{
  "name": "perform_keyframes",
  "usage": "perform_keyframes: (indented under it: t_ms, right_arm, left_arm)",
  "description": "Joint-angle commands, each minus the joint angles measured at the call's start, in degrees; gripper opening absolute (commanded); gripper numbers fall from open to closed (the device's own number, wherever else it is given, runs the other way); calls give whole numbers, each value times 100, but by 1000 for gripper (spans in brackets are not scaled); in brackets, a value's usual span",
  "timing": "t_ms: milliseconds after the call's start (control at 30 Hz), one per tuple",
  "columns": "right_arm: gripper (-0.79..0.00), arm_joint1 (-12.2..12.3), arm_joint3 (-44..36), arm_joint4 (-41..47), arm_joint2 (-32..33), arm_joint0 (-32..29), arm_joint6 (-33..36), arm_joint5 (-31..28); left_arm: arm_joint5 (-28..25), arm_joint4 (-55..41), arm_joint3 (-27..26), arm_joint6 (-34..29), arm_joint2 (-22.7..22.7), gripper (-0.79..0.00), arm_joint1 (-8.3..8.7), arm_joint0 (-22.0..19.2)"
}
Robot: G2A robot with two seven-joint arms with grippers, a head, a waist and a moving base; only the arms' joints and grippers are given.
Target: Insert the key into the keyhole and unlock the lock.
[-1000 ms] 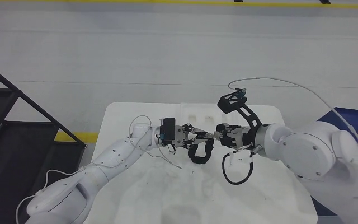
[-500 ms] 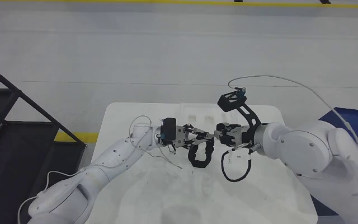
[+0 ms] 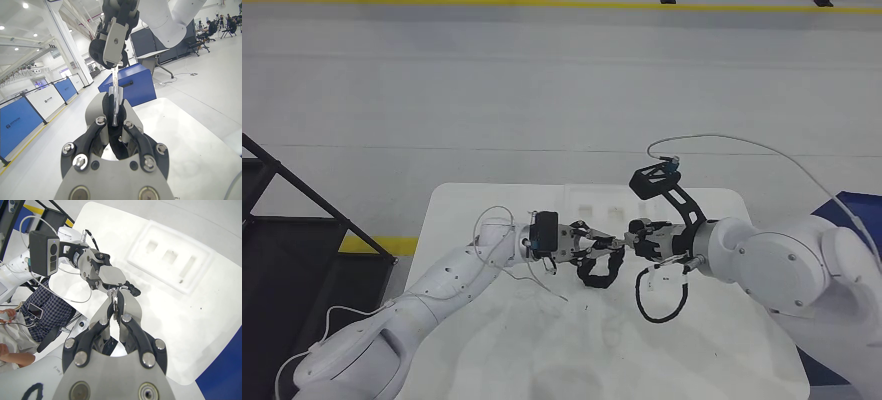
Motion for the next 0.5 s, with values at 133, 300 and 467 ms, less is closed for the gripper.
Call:
perform_keyframes:
  t_ms: [133, 300, 467]
  right_arm:
    - [-785, 21, 61, -49, -136, 103, -8, 8]
    - [-785, 37, 104, -117, -295, 195, -49, 49]
    - [-785, 44, 188, -144, -475, 309, -93, 93]
  left_arm:
    - [-21, 47, -56, -67, -58, -785, -16, 0]
    - [-96, 32, -88, -163, -110, -785, -27, 22]
    - [-217, 10, -114, -329, -148, -785, -41, 39]
